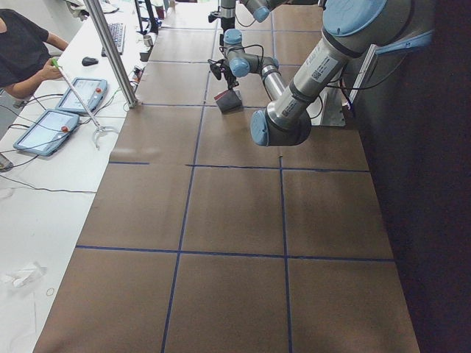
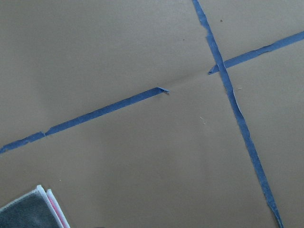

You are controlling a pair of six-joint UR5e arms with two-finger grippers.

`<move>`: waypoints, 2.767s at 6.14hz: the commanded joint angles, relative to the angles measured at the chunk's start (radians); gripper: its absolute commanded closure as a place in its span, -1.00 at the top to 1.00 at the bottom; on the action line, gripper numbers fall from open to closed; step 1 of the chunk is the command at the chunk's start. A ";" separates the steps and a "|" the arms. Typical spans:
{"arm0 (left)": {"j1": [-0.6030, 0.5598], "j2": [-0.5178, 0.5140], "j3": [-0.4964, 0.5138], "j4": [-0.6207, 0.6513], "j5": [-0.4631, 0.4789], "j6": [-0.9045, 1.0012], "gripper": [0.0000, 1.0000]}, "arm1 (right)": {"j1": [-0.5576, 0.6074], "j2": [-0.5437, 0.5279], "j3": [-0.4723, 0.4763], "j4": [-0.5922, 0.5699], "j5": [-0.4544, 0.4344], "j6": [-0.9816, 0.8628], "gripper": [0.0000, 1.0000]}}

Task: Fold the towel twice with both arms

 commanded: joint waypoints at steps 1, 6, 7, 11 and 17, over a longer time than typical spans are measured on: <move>0.070 -0.068 0.084 -0.081 0.123 0.013 -0.94 | 0.001 -0.010 0.000 -0.002 0.000 -0.005 1.00; 0.058 0.074 -0.114 -0.067 0.153 0.207 1.00 | 0.019 -0.043 0.038 -0.001 0.002 -0.017 1.00; -0.004 0.175 -0.217 -0.013 0.106 0.386 1.00 | 0.039 -0.063 0.053 -0.004 0.003 -0.078 1.00; -0.393 0.623 -0.406 -0.006 -0.240 1.087 1.00 | 0.284 -0.241 0.052 -0.013 0.139 -0.547 1.00; -1.015 0.866 -0.392 0.537 -0.358 2.071 1.00 | 0.631 -0.391 0.017 -0.315 0.160 -1.339 1.00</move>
